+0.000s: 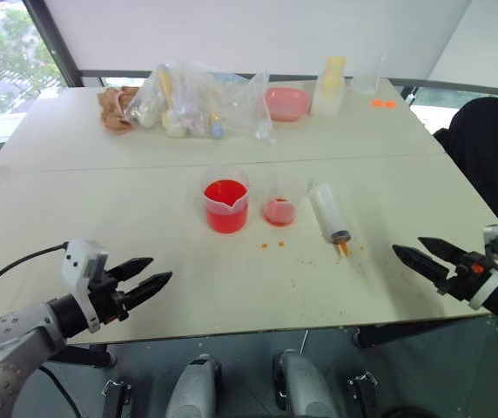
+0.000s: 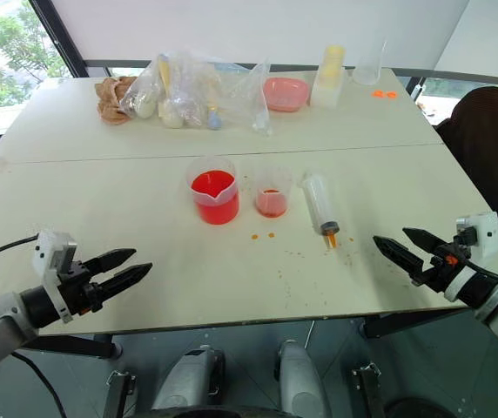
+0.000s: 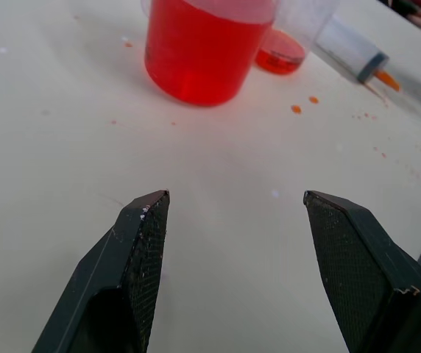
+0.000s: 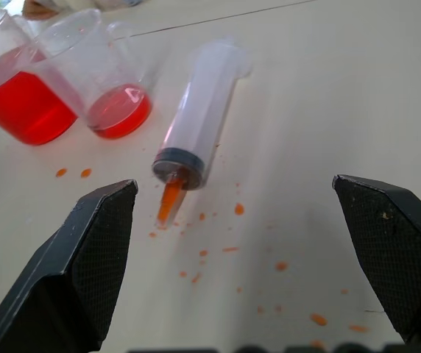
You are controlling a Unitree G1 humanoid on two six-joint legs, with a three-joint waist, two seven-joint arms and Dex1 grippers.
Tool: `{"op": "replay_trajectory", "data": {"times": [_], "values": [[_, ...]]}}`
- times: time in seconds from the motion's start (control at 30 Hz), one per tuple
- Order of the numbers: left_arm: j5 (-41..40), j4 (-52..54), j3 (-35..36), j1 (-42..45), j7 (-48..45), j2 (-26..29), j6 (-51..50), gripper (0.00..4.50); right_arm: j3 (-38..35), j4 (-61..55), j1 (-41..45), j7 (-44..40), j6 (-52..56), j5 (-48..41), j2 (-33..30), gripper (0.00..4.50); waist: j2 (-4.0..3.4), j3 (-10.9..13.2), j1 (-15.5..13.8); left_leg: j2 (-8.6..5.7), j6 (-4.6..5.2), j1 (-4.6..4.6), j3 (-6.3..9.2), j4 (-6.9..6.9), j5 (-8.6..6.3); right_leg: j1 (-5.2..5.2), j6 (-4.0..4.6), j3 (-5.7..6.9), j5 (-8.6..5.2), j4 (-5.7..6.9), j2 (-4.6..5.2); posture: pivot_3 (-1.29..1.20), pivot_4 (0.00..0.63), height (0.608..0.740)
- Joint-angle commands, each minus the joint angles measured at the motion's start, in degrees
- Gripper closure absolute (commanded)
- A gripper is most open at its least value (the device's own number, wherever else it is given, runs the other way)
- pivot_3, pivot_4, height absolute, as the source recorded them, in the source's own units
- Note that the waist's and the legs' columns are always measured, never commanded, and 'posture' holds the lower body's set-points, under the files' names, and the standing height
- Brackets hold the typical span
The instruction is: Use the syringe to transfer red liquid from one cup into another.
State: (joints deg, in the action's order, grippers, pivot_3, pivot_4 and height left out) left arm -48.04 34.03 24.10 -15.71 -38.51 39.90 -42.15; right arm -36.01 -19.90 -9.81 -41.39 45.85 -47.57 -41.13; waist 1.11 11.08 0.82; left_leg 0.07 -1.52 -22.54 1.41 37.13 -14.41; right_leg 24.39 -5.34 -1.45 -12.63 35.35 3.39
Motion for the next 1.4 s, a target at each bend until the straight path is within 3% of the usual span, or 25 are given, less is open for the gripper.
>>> {"op": "replay_trajectory", "data": {"times": [0.03,0.67,0.9,1.1,1.23,1.4], "values": [[1.2,-1.9,-0.9,2.4,-0.6,0.2,1.9,1.44,0.1,-3.0,-1.1,-0.3,-1.5,0.3,-0.5,0.06,0.01,0.0,0.0,0.02,0.0,-0.02,0.01,0.0,0.0,0.0,0.0,0.01,0.0,-0.02,0.01,0.0,0.15,0.74],[5.3,-2.3,-4.5,4.8,-0.8,-1.3,4.6,1.44,3.0,-0.5,0.6,-1.1,-4.1,2.8,-1.5,0.06,0.01,0.0,-0.1,0.02,0.03,-0.16,-0.06,-0.01,-0.02,0.01,0.0,0.01,0.01,-0.18,0.13,0.0,0.15,0.74],[5.7,-3.7,-4.3,7.2,-1.5,-0.2,4.5,1.44,2.6,0.5,6.2,1.2,-0.1,1.1,-4.0,0.06,0.01,0.0,0.0,-0.03,0.04,-0.15,-0.06,0.0,-0.02,0.01,0.01,0.01,0.02,-0.18,0.12,0.0,0.15,0.74],[2.5,-5.8,-1.8,14.4,-8.0,10.2,0.7,1.44,11.0,6.2,25.9,4.3,22.7,-5.2,-16.1,0.06,0.01,0.1,0.0,-0.04,0.04,-0.18,-0.1,0.01,-0.01,0.12,0.28,0.01,0.19,-0.14,0.11,0.0,0.15,0.74],[-0.2,-9.2,-2.5,23.5,-16.3,20.2,-2.3,1.44,26.7,11.3,43.9,1.1,26.2,0.4,-20.5,0.06,-0.02,0.1,0.2,-0.02,0.06,-0.63,-0.03,0.02,0.0,0.54,0.35,0.07,0.24,-0.14,-0.03,0.0,0.15,0.74],[2.3,-14.2,-10.3,35.5,-26.6,25.0,1.1,1.44,39.2,36.3,68.4,1.9,35.5,7.3,-10.1,0.06,0.01,0.1,0.4,-0.08,0.08,-0.9,-0.16,-0.01,-0.02,0.8,0.3,0.04,0.23,-0.18,0.0,0.0,0.15,0.74]]}}
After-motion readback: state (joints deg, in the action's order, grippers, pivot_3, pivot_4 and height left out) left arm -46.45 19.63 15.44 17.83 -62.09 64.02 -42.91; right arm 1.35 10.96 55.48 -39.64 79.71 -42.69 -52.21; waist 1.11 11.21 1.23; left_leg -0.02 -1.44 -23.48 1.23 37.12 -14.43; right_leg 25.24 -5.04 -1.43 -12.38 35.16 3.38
